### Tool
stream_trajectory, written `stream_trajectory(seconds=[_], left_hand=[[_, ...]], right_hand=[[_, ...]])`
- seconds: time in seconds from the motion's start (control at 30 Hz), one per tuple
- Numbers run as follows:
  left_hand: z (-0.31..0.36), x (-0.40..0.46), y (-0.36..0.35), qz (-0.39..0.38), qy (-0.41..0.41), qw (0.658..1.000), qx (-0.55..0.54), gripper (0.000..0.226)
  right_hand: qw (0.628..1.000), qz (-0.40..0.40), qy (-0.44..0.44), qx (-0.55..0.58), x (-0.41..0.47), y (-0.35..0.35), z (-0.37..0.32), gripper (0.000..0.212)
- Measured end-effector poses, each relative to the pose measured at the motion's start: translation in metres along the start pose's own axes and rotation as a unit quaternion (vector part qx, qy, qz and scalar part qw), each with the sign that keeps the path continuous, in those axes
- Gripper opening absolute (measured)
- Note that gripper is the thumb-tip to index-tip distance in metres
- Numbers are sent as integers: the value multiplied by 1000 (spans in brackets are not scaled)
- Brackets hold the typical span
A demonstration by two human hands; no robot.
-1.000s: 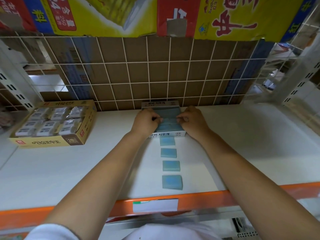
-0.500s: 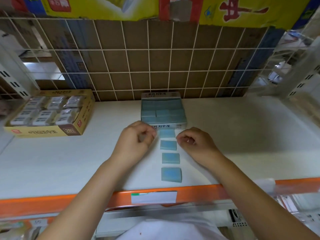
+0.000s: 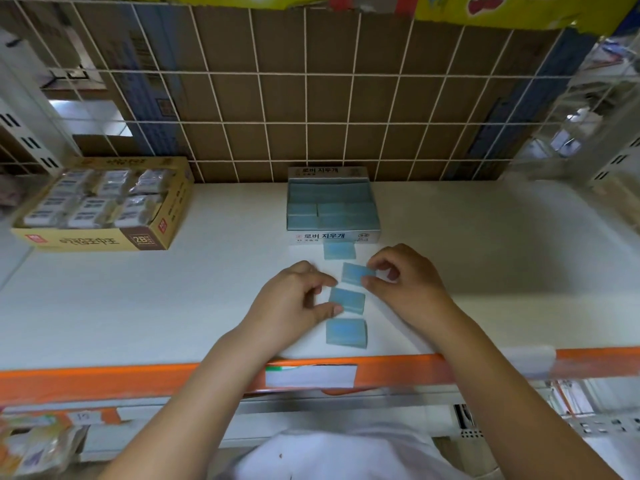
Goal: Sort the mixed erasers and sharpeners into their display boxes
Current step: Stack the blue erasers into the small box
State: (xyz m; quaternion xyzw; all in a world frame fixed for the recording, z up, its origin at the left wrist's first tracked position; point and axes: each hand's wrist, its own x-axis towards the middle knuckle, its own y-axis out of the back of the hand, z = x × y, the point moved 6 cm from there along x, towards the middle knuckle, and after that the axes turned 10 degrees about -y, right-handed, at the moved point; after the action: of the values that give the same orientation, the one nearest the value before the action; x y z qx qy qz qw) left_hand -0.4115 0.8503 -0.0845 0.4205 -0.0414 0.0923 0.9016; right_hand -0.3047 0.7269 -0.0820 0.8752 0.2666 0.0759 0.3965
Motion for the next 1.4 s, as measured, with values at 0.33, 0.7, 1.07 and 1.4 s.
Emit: stream_trajectory(seconds=[0.33, 0.7, 1.07, 1.4], left_hand=[[-5, -3, 7, 64, 67, 987, -128, 32], [26, -15, 45, 183, 38, 901, -392, 30], [30, -18, 56, 173, 26, 908, -380, 32], [9, 5, 64, 214, 69, 903, -366, 33]], right_hand=[[985, -29, -49, 164, -17, 12, 16, 30], [920, -32, -27, 390, -43, 41, -20, 25], [894, -17, 0, 447, -46, 50, -35, 19], [925, 5, -29, 378, -6, 42, -32, 19]])
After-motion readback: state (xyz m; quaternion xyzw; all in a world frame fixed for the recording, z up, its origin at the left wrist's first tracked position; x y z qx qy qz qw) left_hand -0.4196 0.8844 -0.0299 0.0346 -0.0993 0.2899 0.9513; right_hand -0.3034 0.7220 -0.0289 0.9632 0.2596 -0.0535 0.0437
